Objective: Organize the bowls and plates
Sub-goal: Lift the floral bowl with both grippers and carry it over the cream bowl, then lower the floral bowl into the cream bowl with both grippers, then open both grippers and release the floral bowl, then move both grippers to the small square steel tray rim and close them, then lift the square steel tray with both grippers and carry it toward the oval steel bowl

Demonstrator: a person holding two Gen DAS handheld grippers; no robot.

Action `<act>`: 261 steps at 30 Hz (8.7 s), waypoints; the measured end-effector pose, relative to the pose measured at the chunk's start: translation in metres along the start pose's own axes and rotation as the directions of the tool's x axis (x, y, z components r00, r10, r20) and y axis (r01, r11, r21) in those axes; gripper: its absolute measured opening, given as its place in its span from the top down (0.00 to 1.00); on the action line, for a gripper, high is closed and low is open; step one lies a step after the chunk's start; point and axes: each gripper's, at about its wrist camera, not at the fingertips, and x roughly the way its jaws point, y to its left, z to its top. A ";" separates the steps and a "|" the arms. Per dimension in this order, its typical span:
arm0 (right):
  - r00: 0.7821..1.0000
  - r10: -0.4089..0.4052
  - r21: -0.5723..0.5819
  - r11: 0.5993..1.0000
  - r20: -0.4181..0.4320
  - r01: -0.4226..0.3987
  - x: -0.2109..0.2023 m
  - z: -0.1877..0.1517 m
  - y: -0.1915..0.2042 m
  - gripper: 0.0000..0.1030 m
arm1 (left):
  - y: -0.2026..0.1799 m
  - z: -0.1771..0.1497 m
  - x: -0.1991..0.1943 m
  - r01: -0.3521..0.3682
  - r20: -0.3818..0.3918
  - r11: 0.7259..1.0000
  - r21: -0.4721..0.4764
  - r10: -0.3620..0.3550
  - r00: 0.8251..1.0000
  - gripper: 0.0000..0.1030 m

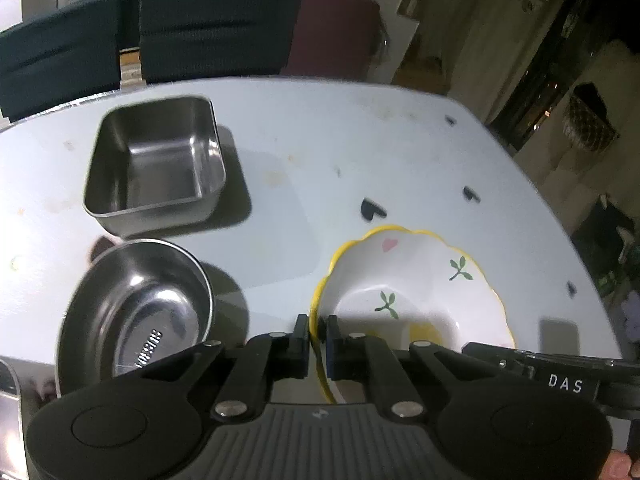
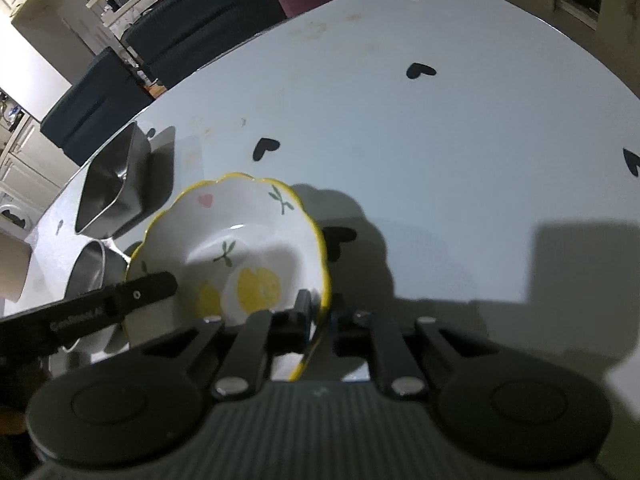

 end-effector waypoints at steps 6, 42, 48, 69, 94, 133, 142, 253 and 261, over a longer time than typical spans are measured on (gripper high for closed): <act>0.995 0.047 -0.024 0.999 0.083 -0.045 -0.034 0.000 0.011 0.90 | -0.001 0.004 -0.048 0.006 0.089 1.000 -0.019 -0.005 0.996 0.94; 0.974 0.224 -0.263 0.938 -0.040 -0.226 -0.114 -0.085 0.101 0.89 | 0.087 -0.122 -0.206 -0.054 0.119 0.987 -0.152 0.073 0.990 0.92; 0.978 0.189 -0.274 0.940 -0.086 -0.206 -0.097 -0.084 0.100 0.90 | 0.099 -0.126 -0.188 -0.044 0.051 0.983 -0.181 0.055 0.997 0.93; 0.978 0.060 -0.319 0.940 -0.201 -0.123 -0.064 -0.104 0.116 0.91 | 0.101 -0.140 -0.151 -0.092 -0.093 0.985 -0.143 0.079 0.993 0.91; 0.970 0.022 -0.286 0.954 -0.242 -0.092 -0.047 -0.102 0.117 0.90 | 0.101 -0.138 -0.138 -0.097 -0.135 0.989 -0.110 0.082 0.987 0.90; 0.970 0.023 -0.326 0.940 -0.240 -0.103 -0.059 -0.101 0.119 0.89 | 0.110 -0.135 -0.153 -0.075 -0.157 0.985 -0.158 0.050 0.986 0.91; 0.975 0.040 -0.322 0.940 -0.218 -0.111 -0.066 -0.098 0.119 0.89 | 0.105 -0.129 -0.172 -0.076 -0.104 0.987 -0.143 0.061 0.993 0.90; 0.924 0.359 -0.269 0.911 0.134 -0.314 -0.119 -0.023 0.141 0.92 | 0.071 -0.059 -0.224 0.011 0.333 0.979 -0.204 0.059 0.941 0.98; 0.948 0.262 -0.200 0.954 0.180 -0.225 -0.133 -0.018 0.068 0.93 | 0.002 -0.054 -0.180 0.043 0.279 0.992 -0.121 -0.008 0.960 0.97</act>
